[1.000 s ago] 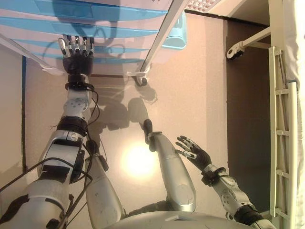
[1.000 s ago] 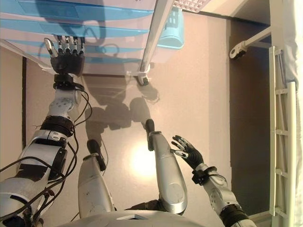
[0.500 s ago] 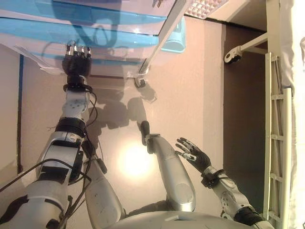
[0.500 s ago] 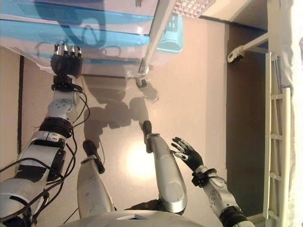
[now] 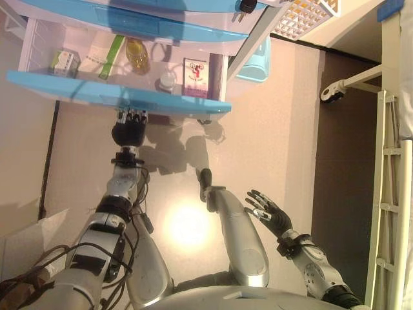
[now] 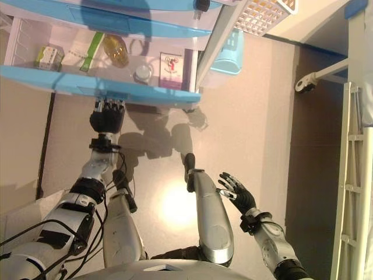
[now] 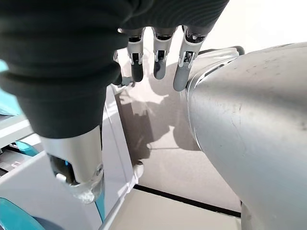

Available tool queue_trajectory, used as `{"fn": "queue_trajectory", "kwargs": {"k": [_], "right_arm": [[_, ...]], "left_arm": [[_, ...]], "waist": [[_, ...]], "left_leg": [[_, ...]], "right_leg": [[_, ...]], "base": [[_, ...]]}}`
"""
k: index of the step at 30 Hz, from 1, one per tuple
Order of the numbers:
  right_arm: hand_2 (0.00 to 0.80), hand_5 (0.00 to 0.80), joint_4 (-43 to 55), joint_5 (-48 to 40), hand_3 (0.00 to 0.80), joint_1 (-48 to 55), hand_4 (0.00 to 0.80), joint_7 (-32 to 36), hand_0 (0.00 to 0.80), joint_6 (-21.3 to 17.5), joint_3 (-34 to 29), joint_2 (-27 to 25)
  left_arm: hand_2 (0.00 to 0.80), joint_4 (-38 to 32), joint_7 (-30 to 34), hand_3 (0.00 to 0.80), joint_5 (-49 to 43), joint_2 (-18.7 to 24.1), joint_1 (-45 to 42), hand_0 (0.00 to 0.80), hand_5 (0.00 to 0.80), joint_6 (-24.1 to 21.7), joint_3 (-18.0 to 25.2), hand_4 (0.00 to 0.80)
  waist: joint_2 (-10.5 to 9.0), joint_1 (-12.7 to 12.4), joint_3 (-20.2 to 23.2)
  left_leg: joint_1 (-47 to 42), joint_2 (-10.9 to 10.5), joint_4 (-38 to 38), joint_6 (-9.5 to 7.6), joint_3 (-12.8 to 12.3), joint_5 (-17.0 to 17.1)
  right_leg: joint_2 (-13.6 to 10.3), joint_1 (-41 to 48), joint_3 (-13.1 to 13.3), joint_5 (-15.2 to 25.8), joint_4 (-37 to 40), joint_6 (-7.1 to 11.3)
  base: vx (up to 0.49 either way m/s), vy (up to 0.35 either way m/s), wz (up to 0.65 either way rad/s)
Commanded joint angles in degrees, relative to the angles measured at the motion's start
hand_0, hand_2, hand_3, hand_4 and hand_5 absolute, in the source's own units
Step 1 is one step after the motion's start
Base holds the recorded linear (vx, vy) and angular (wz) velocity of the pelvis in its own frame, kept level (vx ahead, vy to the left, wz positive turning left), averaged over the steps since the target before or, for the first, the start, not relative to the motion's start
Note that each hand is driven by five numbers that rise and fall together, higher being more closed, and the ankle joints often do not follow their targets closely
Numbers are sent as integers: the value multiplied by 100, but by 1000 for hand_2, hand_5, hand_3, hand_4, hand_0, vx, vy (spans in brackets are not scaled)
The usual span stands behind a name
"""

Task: Open the drawer and pick up the medicine

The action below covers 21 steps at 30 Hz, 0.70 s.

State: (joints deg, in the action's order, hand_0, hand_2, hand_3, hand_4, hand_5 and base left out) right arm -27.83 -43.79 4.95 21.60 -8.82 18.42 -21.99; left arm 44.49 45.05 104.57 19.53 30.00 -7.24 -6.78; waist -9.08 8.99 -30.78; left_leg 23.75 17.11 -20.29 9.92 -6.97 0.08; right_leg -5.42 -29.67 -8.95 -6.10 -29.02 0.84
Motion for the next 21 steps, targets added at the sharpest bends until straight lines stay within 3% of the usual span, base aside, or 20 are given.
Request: {"fn": "queue_trajectory", "kwargs": {"k": [1,7,19,20,21], "right_arm": [[0,0,304,259,0,775,0,76,0,268,303,54],[0,0,388,232,0,884,0,65,0,315,208,80],[0,0,-10,318,0,910,0,163,0,202,23,247],[0,0,-55,318,0,905,0,186,0,177,8,250],[0,0,-119,332,0,904,0,213,0,139,-22,265]], "left_arm": [[800,-31,223,800,274,-236,-699,800,800,248,-113,800],[800,306,347,800,317,-484,-1620,800,800,428,-83,800],[800,1120,-521,800,331,-500,-2468,800,800,937,430,800],[540,1154,-620,540,313,-496,-2497,540,540,966,466,540],[0,1218,-745,0,218,-494,-2530,0,0,1046,536,0]], "waist": [[-16,-107,100],[-13,-293,99],[52,-581,99],[62,-592,99],[74,-608,99]], "left_leg": [[310,-9,-907,-368,-206,-396],[305,-20,-878,-349,-135,-327],[389,-40,-973,-340,39,-258],[407,-43,-985,-342,49,-257],[415,-51,-998,-347,59,-260]], "right_leg": [[-8,284,-81,464,640,224],[-80,342,-223,461,605,262],[-289,350,-452,393,380,293],[-307,333,-458,388,356,297],[-332,320,-463,379,332,305]], "base": [[1,7,4],[2,6,22],[17,22,9],[13,52,13],[10,53,9]]}}
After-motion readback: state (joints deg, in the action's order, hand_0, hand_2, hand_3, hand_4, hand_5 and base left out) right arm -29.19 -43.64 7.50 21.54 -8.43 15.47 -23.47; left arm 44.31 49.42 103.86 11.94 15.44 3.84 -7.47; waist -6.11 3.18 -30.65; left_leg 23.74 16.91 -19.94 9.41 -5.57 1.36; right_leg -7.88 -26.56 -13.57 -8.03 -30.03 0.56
